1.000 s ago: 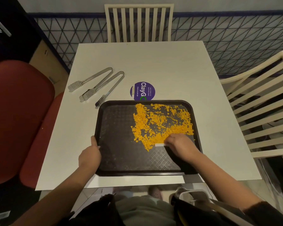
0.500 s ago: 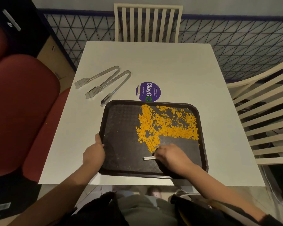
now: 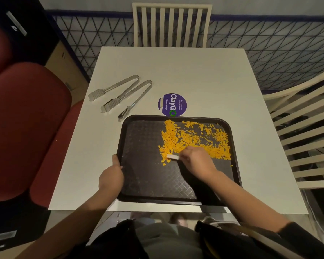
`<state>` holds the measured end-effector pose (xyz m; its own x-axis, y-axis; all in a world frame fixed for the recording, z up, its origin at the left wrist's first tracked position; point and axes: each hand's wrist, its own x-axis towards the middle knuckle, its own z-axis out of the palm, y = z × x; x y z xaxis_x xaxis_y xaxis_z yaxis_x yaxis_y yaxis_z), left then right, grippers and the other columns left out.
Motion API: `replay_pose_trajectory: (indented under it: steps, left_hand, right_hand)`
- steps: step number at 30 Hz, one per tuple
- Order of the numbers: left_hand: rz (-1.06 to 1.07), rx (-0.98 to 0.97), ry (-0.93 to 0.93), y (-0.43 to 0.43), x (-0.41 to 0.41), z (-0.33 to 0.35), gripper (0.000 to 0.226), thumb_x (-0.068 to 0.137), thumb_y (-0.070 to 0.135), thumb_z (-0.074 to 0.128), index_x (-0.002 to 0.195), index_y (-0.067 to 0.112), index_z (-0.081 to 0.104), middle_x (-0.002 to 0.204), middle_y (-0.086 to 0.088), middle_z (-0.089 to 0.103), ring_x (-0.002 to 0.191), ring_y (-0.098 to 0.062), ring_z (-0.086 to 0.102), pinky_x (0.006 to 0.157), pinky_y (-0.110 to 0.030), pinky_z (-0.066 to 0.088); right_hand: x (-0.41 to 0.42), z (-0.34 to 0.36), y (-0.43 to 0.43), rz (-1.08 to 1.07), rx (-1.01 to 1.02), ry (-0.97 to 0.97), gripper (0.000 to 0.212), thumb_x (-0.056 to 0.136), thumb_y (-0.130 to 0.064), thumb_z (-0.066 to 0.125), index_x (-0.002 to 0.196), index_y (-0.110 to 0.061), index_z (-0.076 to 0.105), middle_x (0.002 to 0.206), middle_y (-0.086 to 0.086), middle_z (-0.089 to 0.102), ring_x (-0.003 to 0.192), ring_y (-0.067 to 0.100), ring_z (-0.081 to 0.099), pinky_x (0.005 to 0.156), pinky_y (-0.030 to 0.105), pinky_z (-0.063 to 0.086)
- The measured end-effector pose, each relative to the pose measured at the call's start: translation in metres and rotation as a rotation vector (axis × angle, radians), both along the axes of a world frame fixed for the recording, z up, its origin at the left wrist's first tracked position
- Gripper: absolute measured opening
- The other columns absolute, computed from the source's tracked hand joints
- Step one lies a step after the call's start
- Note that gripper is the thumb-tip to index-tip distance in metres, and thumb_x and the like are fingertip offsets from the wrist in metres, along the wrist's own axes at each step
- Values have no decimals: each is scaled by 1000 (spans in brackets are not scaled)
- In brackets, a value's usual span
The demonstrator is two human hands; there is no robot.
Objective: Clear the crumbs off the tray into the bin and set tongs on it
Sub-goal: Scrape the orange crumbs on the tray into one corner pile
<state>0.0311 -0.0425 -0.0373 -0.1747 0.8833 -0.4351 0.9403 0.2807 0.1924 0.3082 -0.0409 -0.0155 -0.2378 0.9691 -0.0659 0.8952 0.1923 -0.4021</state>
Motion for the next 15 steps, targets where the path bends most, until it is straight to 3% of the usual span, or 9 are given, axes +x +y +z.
replay_pose_trajectory:
  steps: [5,11,15]
  left_hand:
    - [3,12,-18,0,-1,-2,53,100,27,40,146,15,16,118,-10,61,98,-25,65,78,-32,53]
    - [34,10,-52,-2,-2,-4,53,98,28,43,144,18,18,115,-9,62,96,-24,66,81,-36,57]
    - [44,7,-50,-2,-3,-6,54,98,28,44,144,19,17,113,-8,62,95,-24,66,80,-35,57]
  right_hand:
    - [-48,-17,-30,214,-100,14,16,86,-16,57,88,-15,72,86,7,71,77,28,64,76,38,48]
    - [-43,-25,-1,43,56,-51,8,76,-11,68,72,-15,73,64,6,66,58,28,62,59,34,48]
    - [-24,-22,18,-133,45,-88,14,83,-11,62,77,-12,74,71,9,68,64,31,62,64,36,49]
